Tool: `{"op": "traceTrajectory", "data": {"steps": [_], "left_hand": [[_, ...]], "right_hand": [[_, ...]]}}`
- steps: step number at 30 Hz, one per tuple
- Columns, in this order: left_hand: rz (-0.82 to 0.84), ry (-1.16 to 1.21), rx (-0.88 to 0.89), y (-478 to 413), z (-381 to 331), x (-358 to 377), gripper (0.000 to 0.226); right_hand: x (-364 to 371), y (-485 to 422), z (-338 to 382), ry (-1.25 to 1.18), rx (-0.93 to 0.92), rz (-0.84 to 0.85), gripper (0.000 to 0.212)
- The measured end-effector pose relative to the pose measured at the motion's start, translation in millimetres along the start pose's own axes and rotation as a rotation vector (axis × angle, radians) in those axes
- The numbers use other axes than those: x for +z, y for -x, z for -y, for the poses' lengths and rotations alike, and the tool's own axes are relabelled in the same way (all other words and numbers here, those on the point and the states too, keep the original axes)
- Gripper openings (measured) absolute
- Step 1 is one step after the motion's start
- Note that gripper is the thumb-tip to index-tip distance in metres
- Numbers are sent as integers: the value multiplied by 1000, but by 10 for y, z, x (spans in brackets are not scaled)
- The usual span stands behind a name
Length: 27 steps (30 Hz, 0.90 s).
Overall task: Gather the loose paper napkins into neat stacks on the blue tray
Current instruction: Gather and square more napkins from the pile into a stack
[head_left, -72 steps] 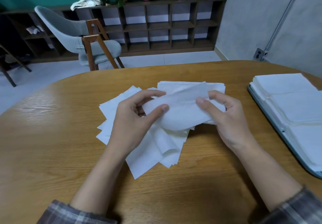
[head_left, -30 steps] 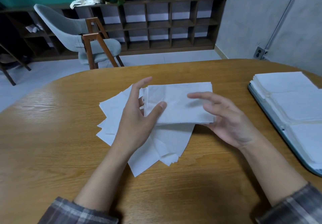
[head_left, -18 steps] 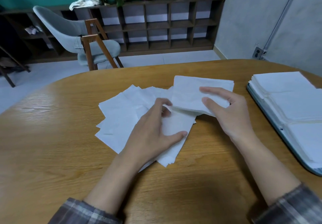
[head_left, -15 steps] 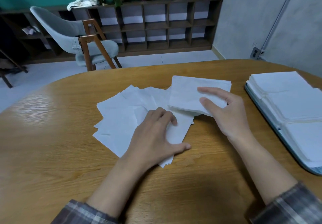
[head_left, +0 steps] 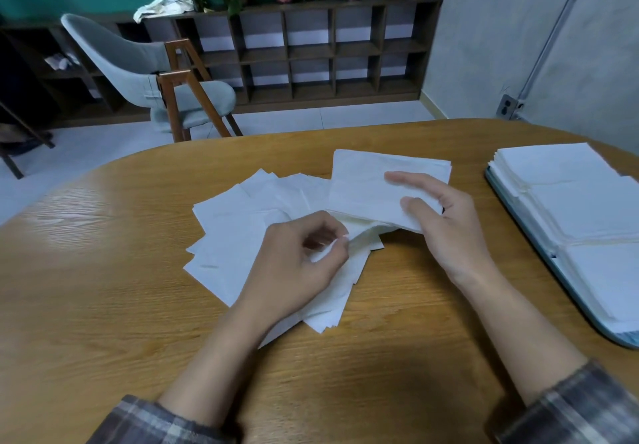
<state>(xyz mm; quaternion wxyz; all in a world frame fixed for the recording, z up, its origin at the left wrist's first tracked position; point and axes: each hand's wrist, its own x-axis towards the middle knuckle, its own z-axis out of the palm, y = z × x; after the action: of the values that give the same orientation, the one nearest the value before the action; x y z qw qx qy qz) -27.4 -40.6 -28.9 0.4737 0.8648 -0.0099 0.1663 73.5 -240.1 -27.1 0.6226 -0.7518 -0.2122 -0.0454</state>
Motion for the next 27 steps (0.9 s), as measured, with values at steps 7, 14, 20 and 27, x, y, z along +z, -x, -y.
{"op": "traceTrajectory", "data": {"steps": [7,14,20,27], "left_hand": [[-9,468,-45,-50,-64,-207,11],[-19,743,-181,-66,-55,-236,9],[-98,559,-166,-85,-68,-203,12],[-218,361,-131,-93,-52,-166,31]], "right_hand": [[22,10,-18,-39,-12,-15,42],[20,-4,-28,-318,76,123,31],[101,110,75,-312,71,292,23],[128,112,129,-246,102,204,18]]}}
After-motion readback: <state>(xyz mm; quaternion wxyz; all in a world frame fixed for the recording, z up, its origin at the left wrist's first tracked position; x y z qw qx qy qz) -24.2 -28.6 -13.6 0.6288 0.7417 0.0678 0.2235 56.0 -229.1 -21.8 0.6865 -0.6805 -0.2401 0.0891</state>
